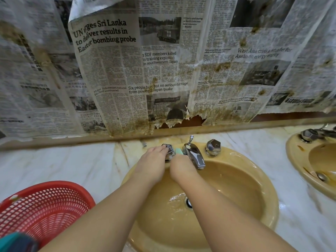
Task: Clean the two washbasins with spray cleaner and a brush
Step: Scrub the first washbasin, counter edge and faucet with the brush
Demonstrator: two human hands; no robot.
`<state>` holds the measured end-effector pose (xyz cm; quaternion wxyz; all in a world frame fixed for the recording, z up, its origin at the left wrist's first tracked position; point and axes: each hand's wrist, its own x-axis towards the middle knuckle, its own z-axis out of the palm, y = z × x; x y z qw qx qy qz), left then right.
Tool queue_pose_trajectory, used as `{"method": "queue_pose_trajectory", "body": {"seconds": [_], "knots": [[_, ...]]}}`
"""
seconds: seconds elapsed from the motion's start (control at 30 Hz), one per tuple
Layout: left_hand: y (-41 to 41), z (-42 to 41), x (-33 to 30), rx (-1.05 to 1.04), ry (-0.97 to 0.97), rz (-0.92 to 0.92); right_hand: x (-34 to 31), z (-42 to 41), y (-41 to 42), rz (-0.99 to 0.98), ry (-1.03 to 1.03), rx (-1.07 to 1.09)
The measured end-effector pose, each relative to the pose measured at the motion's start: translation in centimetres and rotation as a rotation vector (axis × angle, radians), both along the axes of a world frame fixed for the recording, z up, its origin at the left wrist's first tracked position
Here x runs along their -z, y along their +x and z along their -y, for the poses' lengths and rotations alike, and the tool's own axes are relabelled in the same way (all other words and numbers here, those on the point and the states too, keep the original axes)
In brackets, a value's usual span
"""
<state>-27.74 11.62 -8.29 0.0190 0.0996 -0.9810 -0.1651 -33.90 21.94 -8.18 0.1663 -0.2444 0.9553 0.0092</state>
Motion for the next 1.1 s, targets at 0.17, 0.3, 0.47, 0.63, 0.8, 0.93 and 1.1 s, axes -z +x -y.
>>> {"method": "queue_pose_trajectory", "body": {"seconds": [0.17,0.3,0.47,0.63,0.8,0.93,1.1], "knots": [[0.0,0.1,0.0,0.004,0.011,-0.004,-0.6,0.2,-1.5,-0.028,-0.010,0.021],[0.0,0.2,0.2,0.000,0.008,0.004,0.4,0.3,0.8,0.013,-0.007,0.072],[-0.2,0.5,0.5,0.001,0.006,0.011,-0.3,-0.5,0.2,0.035,-0.087,0.156],[-0.2,0.6,0.5,0.003,-0.015,0.017,0.2,0.1,2.0,0.043,-0.230,0.247],[0.3,1.3,1.1,-0.015,0.119,0.086,1.6,-3.0,6.1,0.151,-0.469,0.495],[2.2,2.7,2.3,-0.323,0.272,0.102,1.9,-5.0,7.8,0.150,-0.583,0.582],[3.7,3.4,3.0,-0.350,0.144,0.245,1.4,-2.5,7.5,0.095,-0.518,0.347]]}}
